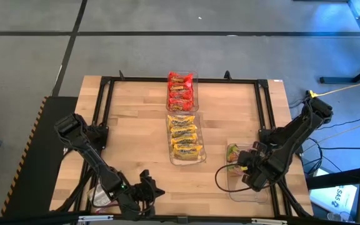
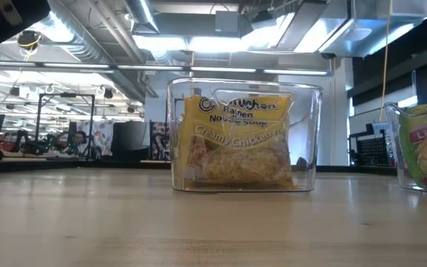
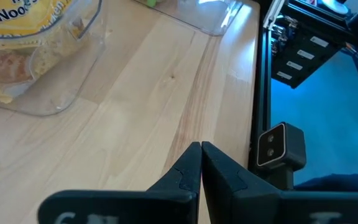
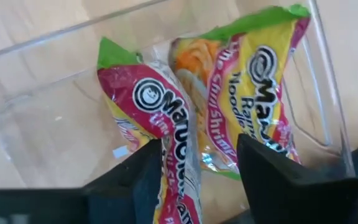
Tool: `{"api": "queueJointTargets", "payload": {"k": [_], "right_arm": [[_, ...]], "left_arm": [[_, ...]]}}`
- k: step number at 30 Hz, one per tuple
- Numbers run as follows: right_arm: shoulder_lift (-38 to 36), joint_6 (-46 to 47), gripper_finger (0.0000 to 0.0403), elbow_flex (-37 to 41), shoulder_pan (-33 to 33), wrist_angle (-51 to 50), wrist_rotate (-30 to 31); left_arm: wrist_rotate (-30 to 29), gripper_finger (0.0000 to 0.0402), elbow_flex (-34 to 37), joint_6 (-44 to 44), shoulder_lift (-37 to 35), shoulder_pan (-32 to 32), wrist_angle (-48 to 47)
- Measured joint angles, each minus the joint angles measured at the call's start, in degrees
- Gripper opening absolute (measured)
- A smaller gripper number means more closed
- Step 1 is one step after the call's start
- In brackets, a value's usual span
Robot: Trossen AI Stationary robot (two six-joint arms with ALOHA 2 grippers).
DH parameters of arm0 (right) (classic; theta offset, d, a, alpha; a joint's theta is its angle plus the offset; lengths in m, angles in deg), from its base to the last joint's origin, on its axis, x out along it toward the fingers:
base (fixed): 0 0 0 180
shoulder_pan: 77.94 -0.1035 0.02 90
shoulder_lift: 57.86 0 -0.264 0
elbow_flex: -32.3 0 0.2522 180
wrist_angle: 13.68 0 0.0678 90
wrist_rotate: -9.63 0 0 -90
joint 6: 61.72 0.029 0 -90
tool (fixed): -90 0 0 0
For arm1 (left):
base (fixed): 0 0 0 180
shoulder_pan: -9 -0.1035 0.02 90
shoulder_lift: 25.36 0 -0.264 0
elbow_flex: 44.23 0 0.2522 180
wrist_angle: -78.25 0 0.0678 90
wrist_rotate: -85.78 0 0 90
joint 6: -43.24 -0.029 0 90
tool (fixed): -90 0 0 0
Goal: Sort Maruchan noodles
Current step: Put the green noodle pack into the bottom transparent bin
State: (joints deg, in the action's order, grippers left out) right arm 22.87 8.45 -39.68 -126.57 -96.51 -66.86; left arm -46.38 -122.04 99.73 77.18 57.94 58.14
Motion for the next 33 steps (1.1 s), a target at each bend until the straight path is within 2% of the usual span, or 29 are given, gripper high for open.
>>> {"api": "queueJointTargets", "payload": {"k": [7, 14, 24, 28, 33], "right_arm": [[0.0, -1.8, 0.0179, -0.9, -0.1, 0.0, -0.4], [0.0, -1.6, 0.0163, 1.0, -0.1, -0.1, 8.2], [0.0, -2.9, 0.0150, 0.8, -0.1, -3.7, 11.4], [0.0, -3.8, 0.0151, -1.0, -0.1, -4.0, 8.7], [0.0, -5.1, 0.0151, -7.8, -0.7, -1.5, 2.5]], "left_arm": [[0.2, 0.0006, 0.0, 0.0, 0.0, -0.6, 0.0], [0.4, 0.0006, 0.0, 0.0, 0.0, -1.4, 0.0], [0.9, 0.0006, 0.0, 0.0, 0.0, -1.8, 0.0], [0.9, 0.0006, 0.0, -1.3, 0.0, -1.8, 0.0], [3.0, 0.0006, -0.7, -3.1, -0.8, -1.8, -1.0]]}}
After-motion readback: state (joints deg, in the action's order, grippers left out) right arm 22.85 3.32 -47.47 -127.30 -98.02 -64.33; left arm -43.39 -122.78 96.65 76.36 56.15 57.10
